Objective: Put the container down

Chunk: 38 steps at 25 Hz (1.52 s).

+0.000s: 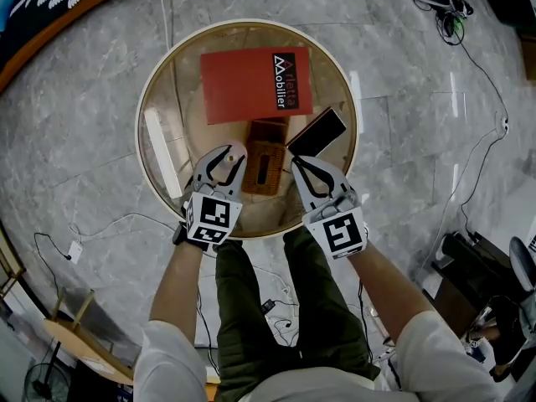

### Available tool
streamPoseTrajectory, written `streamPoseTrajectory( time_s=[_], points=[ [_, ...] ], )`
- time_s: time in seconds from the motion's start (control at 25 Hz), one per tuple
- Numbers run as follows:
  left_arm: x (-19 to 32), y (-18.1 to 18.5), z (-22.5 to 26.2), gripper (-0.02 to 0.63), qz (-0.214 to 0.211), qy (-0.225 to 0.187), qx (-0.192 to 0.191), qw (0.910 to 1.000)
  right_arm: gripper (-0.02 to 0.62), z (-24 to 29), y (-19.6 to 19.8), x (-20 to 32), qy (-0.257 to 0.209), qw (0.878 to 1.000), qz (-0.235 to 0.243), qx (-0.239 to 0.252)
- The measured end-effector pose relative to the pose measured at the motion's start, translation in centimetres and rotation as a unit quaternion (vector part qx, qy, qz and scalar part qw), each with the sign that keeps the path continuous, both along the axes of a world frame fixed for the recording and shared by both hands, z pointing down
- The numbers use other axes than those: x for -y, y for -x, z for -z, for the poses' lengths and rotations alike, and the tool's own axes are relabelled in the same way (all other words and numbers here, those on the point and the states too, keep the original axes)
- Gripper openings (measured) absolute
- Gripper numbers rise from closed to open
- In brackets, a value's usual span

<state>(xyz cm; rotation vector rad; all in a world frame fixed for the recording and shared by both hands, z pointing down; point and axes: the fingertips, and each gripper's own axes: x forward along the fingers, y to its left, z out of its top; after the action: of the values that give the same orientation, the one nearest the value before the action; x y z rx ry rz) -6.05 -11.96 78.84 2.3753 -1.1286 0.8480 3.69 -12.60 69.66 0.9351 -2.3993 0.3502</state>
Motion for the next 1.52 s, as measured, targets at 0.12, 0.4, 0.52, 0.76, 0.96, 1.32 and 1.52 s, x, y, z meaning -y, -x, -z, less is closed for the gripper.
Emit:
streamPoseTrajectory(
  time_s=[0.12,0.4,0.52,0.76,0.96,1.32,1.52],
  points=[
    [-0.1,-0.1,0.0,0.137,0.0,-0.004,0.0,1.0,0.023,-0.3,0.0,-0.1,0.003,1.0,0.001,-0.002],
    [-0.5,-0.4,-0.3,0.15,-0.012,0.003,-0.002,0.9999,0.023,-0.5,0.1,0.1,-0.007,1.0,0.01,0.001],
    [-0.6,-0.3,-0.4,0.165,-0.01,0.013,-0.009,0.9998,0.023,-0.4,0.1,-0.2,0.011,1.0,0.001,-0.003],
    [-1.7,0.8,0.5,0.198,-0.005,0.024,-0.008,0.9997,0.023,0.7,0.2,-0.3,-0.013,1.0,0.012,0.001],
    [-2.3,2.5,3.8,0.193,0.016,0.017,-0.015,0.9996,0.023,2.7,0.1,-0.6,-0.011,1.0,0.007,-0.002],
    [-2.5,4.5,13.6,0.095,0.043,-0.024,-0.014,0.9987,0.023,9.6,0.5,-1.2,-0.03,1.0,0.006,0.007],
    [-3.3,5.1,20.5,0.045,0.059,-0.05,-0.019,0.9968,0.023,14.2,0.2,-2.2,-0.045,0.999,0.004,0.012]
  ],
)
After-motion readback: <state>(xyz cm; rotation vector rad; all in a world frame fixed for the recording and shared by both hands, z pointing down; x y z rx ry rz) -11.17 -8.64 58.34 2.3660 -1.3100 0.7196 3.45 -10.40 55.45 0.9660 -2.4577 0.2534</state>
